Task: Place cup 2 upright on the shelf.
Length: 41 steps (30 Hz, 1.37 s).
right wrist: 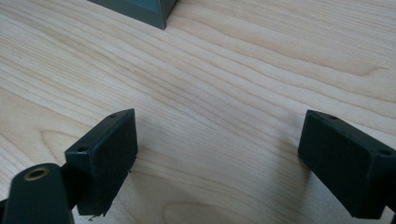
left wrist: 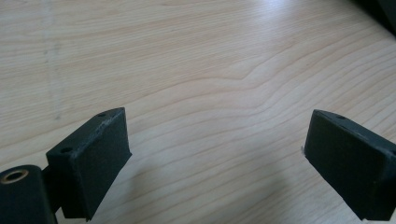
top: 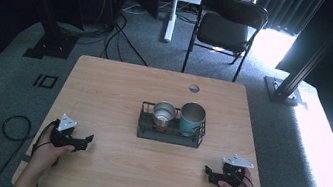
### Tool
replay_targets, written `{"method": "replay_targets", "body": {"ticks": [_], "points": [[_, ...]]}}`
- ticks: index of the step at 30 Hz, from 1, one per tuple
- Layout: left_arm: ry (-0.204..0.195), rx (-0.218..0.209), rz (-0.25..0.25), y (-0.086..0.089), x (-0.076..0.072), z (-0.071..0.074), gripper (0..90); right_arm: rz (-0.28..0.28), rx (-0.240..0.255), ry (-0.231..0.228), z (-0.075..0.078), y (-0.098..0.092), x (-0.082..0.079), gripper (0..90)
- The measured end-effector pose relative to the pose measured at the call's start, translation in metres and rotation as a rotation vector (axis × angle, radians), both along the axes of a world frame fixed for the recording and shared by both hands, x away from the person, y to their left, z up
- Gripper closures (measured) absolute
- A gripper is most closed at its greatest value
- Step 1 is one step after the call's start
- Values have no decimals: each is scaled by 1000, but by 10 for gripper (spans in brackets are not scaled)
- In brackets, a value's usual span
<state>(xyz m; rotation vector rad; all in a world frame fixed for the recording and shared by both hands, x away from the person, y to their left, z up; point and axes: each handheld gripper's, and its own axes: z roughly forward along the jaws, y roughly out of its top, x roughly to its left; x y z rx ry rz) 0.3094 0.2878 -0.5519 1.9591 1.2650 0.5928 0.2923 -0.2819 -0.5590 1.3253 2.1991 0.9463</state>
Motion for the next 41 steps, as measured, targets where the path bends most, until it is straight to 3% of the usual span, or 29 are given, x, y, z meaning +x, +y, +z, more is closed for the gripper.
{"method": "replay_targets", "body": {"ticks": [1, 4, 6, 13, 14, 22, 29, 30, 34, 41], "points": [[6, -8, 12, 1, -1, 0, 75, 0, 0, 0, 0, 0, 0, 114], [26, 22, 47, 5, -3, -1, 75, 0, 0, 0, 0, 0, 0, 114], [62, 36, 94, 11, -4, -3, 76, 0, 0, 0, 0, 0, 0, 114], [96, 52, 160, 19, -6, -5, 76, 0, 0, 0, 0, 0, 0, 114], [103, 48, 187, 20, -7, -4, 76, 0, 0, 0, 0, 0, 0, 114], [109, 40, 271, 18, -9, -5, 42, 0, 0, 0, 0, 0, 0, 113], [107, 37, 307, 15, -9, -5, 41, 0, 0, 0, 0, 0, 0, 113], [110, 35, 343, 12, -9, -5, 41, 0, 0, 0, 0, 0, 0, 114], [111, 33, 379, 9, -8, -5, 40, 0, 0, 0, 0, 0, 0, 113], [116, 33, 402, 8, -8, -6, 19, 0, 0, 0, 0, 0, 0, 113]]}}
